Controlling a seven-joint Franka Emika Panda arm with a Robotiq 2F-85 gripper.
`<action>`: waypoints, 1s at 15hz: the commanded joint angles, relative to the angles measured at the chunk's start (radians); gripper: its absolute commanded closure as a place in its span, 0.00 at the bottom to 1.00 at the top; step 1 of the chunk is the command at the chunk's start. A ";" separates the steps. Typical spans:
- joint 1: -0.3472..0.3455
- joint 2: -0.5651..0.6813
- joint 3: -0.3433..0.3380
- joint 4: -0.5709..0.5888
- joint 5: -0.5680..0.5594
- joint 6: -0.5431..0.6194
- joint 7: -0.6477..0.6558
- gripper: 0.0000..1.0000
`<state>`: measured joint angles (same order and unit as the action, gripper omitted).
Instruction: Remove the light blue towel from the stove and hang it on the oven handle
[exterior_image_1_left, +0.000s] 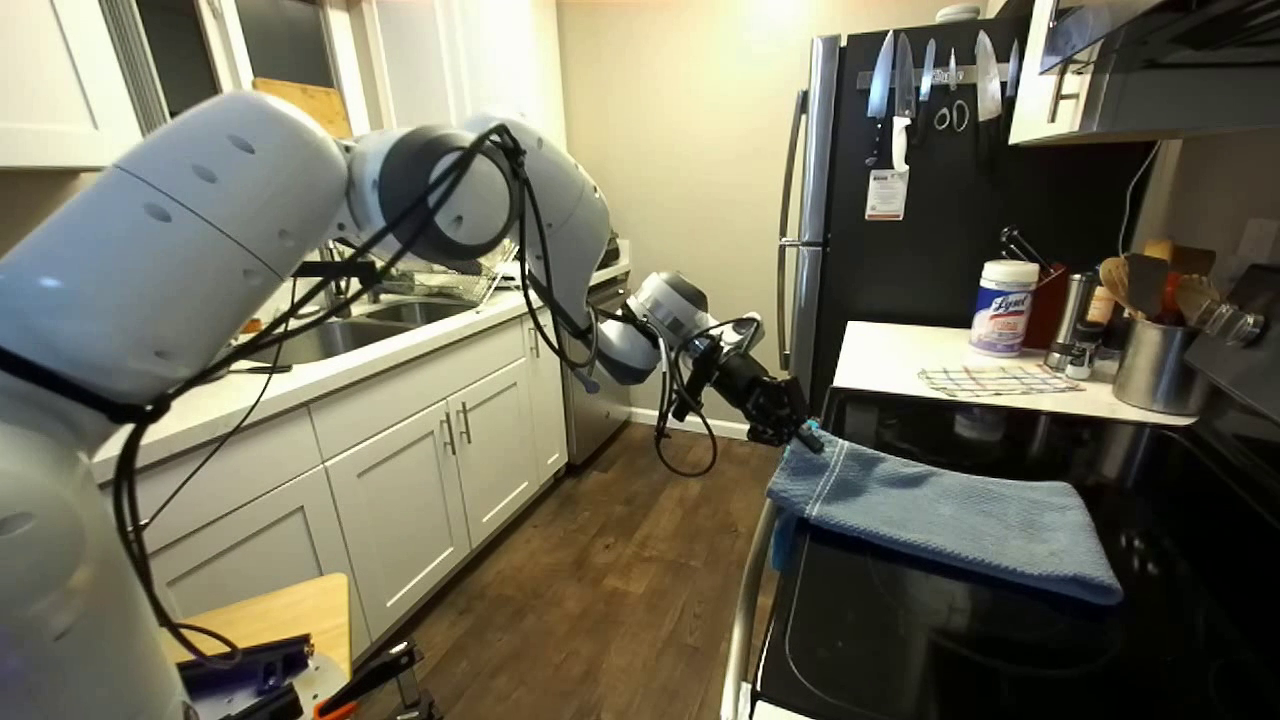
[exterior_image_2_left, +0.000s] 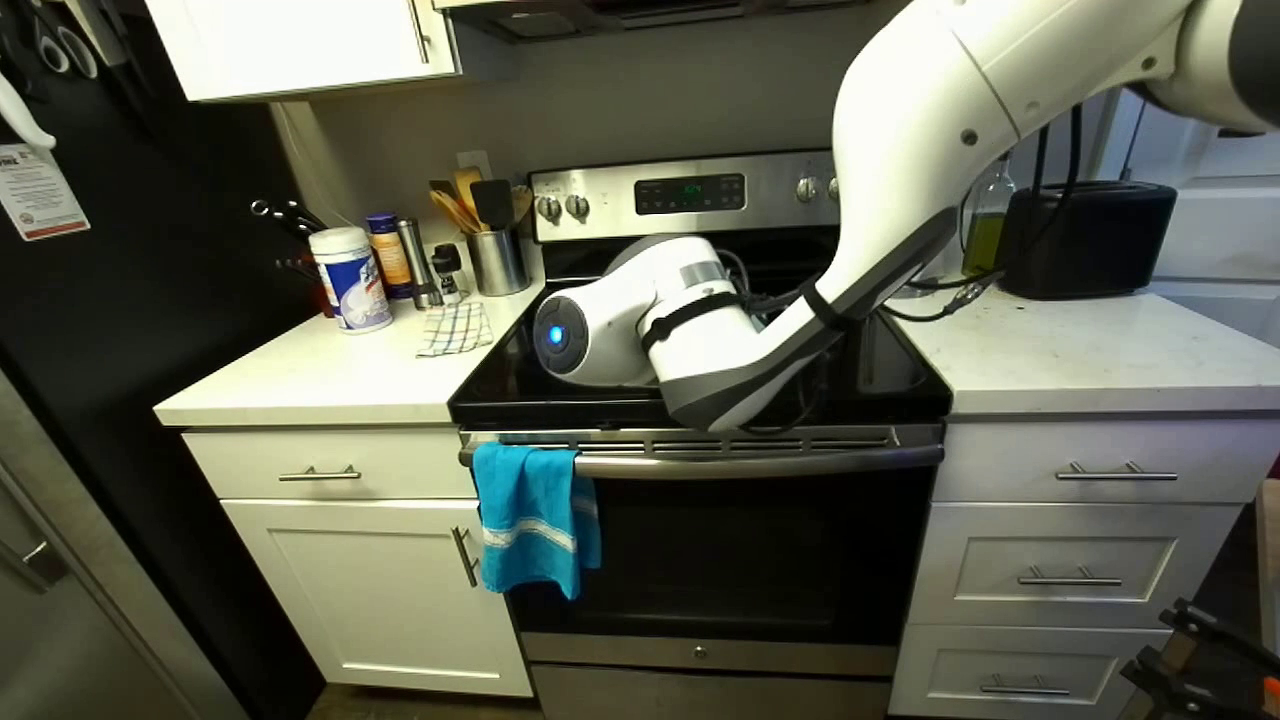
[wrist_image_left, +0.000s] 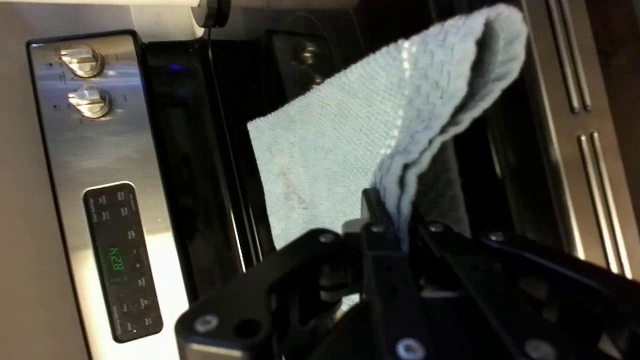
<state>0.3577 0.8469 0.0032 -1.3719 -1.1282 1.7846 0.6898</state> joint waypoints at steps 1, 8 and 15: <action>-0.037 -0.195 0.023 -0.203 0.016 0.022 0.051 0.98; -0.092 -0.376 0.054 -0.348 0.033 0.041 0.059 0.98; -0.126 -0.586 0.074 -0.484 0.036 0.088 0.039 0.98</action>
<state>0.2574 0.3928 0.0538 -1.7472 -1.1007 1.8428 0.7204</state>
